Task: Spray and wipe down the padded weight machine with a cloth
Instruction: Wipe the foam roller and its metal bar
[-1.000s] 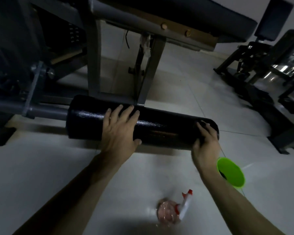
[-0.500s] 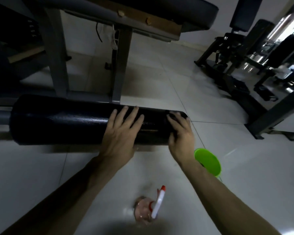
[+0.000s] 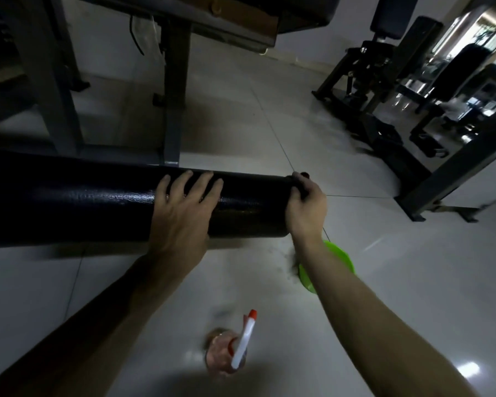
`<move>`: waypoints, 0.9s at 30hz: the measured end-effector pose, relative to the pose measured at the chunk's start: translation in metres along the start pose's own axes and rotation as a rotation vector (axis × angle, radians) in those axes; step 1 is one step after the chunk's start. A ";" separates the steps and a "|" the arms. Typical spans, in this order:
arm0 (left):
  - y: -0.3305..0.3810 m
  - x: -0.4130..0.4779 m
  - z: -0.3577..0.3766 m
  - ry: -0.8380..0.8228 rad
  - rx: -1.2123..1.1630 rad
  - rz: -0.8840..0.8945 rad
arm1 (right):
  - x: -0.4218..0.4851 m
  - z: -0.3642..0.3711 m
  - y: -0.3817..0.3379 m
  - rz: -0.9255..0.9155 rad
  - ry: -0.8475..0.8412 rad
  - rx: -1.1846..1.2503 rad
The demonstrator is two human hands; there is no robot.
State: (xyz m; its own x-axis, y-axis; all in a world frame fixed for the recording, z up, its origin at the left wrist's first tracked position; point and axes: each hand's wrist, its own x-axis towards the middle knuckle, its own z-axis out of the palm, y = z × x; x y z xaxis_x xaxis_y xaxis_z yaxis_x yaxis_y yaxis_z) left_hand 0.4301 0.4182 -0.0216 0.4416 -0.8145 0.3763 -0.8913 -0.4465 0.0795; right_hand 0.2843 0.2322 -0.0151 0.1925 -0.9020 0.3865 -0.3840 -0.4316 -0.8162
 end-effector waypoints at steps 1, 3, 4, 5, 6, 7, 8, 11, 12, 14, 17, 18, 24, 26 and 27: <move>0.000 0.000 0.000 -0.002 -0.007 0.003 | 0.009 -0.001 -0.002 0.060 -0.011 0.067; -0.002 0.002 -0.001 -0.006 -0.013 0.008 | 0.003 -0.005 -0.003 0.112 -0.003 0.108; -0.003 0.004 -0.002 -0.006 -0.016 0.010 | -0.013 -0.008 0.000 0.080 0.010 0.084; -0.004 0.005 -0.002 -0.002 -0.020 0.011 | -0.035 -0.010 0.005 0.027 0.016 0.052; -0.005 0.007 -0.002 0.005 -0.028 0.013 | -0.057 -0.014 0.012 -0.042 0.017 0.024; -0.005 0.009 -0.003 0.014 -0.037 0.016 | -0.074 -0.017 0.018 -0.108 0.017 -0.007; -0.006 0.010 -0.003 0.019 -0.049 0.018 | -0.080 -0.020 0.022 -0.157 0.012 -0.026; -0.003 0.008 -0.005 0.014 -0.051 0.010 | -0.037 -0.016 0.017 -0.068 0.002 -0.026; -0.002 0.007 -0.005 0.009 -0.047 0.010 | -0.015 -0.012 0.011 0.023 -0.006 0.003; -0.003 0.006 -0.007 -0.007 -0.049 0.010 | 0.014 -0.006 0.000 0.174 -0.034 0.101; -0.005 0.012 -0.018 -0.108 -0.054 0.000 | -0.010 -0.006 -0.005 0.084 -0.050 0.041; -0.005 0.015 -0.022 -0.132 -0.065 -0.001 | -0.030 -0.011 -0.002 -0.004 -0.052 0.007; -0.009 0.023 -0.035 -0.162 -0.160 0.057 | -0.090 -0.046 0.003 0.053 -0.131 0.108; 0.001 -0.003 -0.031 -0.041 -0.401 0.087 | -0.100 -0.051 -0.020 0.064 -0.149 0.226; 0.011 -0.022 -0.029 0.047 -0.630 0.016 | -0.106 -0.052 -0.034 0.074 -0.178 0.298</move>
State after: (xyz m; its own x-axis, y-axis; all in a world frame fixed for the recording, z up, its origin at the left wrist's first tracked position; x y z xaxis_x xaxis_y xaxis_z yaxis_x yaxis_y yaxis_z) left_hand 0.4072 0.4417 -0.0020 0.4358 -0.7956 0.4208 -0.7937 -0.1192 0.5965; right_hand 0.2301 0.3423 -0.0057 0.3381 -0.9039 0.2620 -0.1274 -0.3199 -0.9389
